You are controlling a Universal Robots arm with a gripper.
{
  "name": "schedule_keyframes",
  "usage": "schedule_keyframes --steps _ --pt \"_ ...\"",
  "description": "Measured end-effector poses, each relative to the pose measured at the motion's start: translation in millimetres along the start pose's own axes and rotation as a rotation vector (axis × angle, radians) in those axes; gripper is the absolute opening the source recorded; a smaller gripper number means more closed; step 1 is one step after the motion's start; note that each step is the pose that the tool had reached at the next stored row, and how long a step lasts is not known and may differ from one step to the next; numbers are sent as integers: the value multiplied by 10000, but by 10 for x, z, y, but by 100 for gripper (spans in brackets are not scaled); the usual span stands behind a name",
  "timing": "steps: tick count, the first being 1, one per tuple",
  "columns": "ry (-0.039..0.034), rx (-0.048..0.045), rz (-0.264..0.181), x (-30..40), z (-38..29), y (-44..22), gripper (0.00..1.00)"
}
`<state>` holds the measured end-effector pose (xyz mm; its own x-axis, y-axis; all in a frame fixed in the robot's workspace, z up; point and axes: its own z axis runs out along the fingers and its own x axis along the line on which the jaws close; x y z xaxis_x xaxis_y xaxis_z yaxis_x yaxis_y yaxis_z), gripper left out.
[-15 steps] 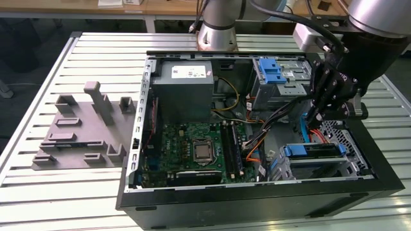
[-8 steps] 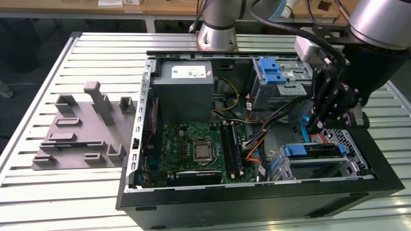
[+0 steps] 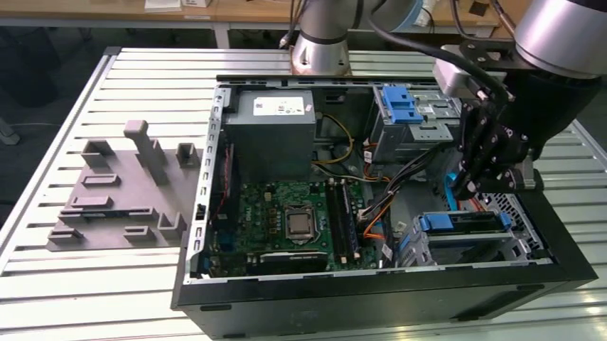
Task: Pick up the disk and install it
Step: 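Insert the second disk wire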
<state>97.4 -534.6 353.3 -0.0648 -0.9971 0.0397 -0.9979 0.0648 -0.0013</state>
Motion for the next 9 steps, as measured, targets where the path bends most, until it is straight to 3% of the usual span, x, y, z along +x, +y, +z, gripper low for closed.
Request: schedule_keyframes --steps 4,9 --pt "-52 -3 0 73 56 -6 16" --pt "-58 -4 0 80 92 -50 16"
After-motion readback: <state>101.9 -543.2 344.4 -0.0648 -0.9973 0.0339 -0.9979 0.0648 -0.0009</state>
